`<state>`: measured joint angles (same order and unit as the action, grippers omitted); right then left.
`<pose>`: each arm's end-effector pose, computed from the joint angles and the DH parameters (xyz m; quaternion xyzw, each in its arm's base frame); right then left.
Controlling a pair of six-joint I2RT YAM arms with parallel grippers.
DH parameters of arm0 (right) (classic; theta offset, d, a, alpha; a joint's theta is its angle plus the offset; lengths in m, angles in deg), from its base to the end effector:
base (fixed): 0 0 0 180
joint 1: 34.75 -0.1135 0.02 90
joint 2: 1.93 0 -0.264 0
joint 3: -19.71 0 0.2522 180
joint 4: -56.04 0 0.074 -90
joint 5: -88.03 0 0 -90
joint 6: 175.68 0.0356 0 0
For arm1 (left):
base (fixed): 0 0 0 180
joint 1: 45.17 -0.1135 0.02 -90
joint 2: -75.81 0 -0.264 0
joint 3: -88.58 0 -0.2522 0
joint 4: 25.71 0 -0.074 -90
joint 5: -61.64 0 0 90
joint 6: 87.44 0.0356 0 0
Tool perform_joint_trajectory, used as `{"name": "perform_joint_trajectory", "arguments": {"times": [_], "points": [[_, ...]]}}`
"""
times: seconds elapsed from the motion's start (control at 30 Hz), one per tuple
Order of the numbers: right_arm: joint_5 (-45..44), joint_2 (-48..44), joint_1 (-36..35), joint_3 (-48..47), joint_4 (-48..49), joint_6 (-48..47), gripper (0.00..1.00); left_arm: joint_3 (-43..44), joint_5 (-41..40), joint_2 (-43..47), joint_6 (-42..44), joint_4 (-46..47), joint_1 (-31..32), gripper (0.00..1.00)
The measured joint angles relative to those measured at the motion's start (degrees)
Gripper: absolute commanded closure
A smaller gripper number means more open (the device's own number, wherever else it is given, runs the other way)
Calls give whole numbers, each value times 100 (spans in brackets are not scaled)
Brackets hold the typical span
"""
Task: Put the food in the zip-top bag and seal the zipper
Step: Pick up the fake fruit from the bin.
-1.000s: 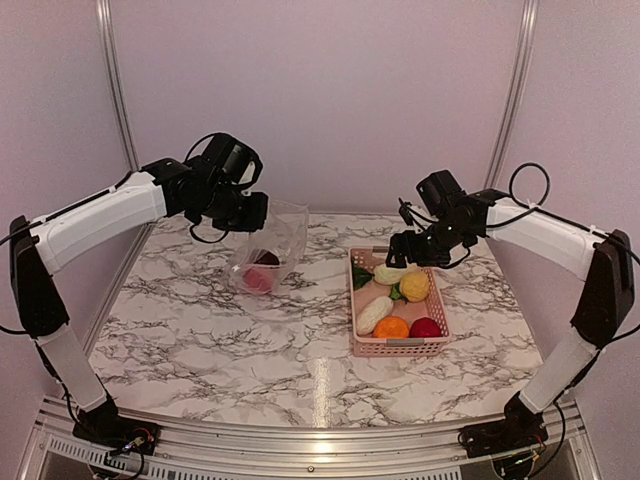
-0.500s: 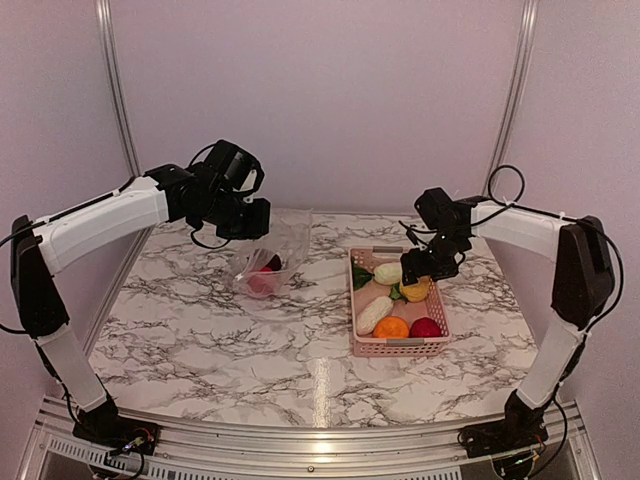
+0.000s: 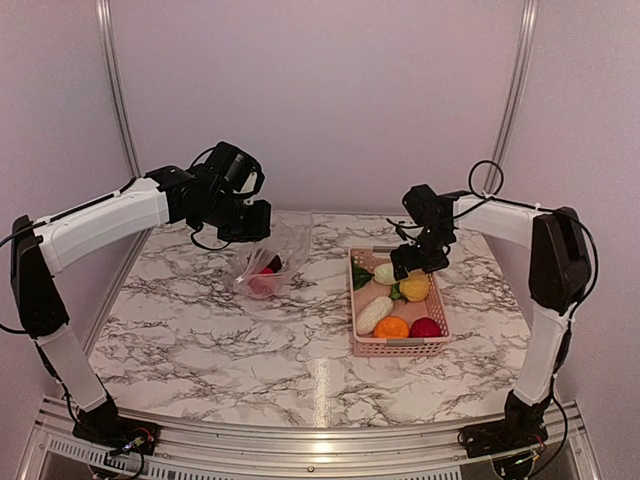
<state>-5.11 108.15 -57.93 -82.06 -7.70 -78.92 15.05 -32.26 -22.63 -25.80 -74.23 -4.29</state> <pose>0.3629 0.1533 0.2208 -0.1368 0.9779 0.0141 0.1576 0.2978 -0.2546 0.3388 0.0848 0.9037 -0.2123 0.3620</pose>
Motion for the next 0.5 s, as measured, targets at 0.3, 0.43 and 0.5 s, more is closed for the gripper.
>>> {"name": "perform_joint_trajectory", "arguments": {"times": [0.3, 0.43, 0.5], "points": [[70, 96, -15, -2, -146, -90, 13, 0, 13, 0, -33, 0, 0, 100], [70, 116, -105, -2, -219, -105, 12, 0, -17, 2, 90, 2, 17, 100], [63, 133, -190, 9, -278, -107, 12, 0, -181, 35, 234, 22, 44, 100]]}}
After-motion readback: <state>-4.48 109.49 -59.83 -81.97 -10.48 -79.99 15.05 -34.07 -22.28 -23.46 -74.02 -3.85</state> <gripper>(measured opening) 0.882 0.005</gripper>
